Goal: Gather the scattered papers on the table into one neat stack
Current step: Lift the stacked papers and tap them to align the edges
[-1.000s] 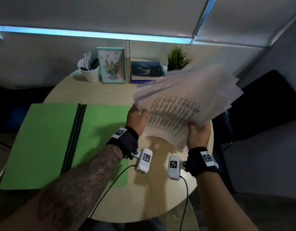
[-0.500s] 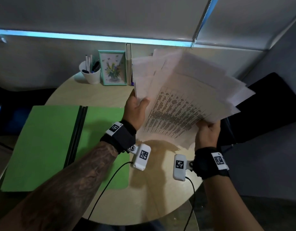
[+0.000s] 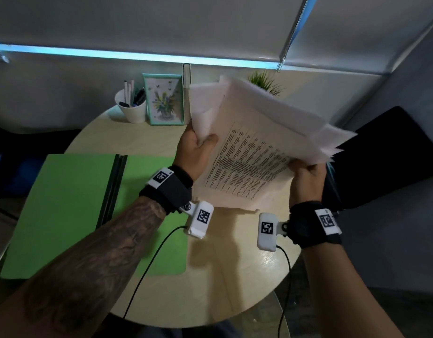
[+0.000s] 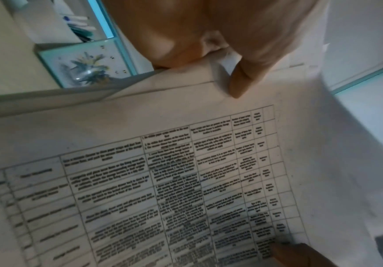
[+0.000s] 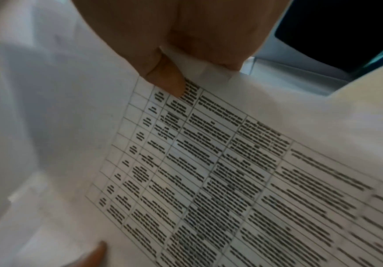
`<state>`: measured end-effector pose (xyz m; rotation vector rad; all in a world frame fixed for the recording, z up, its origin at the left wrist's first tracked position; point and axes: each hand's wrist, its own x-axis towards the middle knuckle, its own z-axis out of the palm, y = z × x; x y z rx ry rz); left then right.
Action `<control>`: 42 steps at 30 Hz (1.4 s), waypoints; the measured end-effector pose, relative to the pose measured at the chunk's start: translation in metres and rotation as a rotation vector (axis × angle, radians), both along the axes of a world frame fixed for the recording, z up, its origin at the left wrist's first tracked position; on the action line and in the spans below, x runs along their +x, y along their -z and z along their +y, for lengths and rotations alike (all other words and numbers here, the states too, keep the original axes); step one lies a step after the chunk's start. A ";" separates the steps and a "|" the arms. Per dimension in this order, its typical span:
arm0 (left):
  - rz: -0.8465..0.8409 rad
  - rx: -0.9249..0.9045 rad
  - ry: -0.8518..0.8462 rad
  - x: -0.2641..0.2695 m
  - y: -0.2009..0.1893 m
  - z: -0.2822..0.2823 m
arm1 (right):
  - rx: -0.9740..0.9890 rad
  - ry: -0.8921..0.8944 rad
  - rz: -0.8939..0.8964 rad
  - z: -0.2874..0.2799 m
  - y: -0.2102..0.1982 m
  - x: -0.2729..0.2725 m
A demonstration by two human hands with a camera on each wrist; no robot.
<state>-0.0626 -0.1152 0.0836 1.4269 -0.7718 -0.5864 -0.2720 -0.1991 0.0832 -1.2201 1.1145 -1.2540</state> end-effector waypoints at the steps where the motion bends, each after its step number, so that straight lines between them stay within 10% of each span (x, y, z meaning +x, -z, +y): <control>1: -0.011 -0.022 0.000 0.003 -0.002 -0.001 | -0.035 0.000 -0.029 -0.002 -0.005 -0.002; 10: 0.036 0.157 -0.002 -0.011 0.050 0.015 | 0.045 -0.118 0.244 0.005 0.038 0.000; 27: 0.409 -0.136 0.025 0.039 -0.015 0.005 | 0.007 -0.323 0.252 -0.012 0.018 -0.017; 32: 0.070 0.305 0.085 0.017 0.030 0.008 | 0.005 -0.267 0.251 0.000 0.031 -0.012; 42: 0.045 0.079 -0.130 -0.028 0.061 -0.004 | -0.050 -0.066 0.156 0.015 0.062 0.011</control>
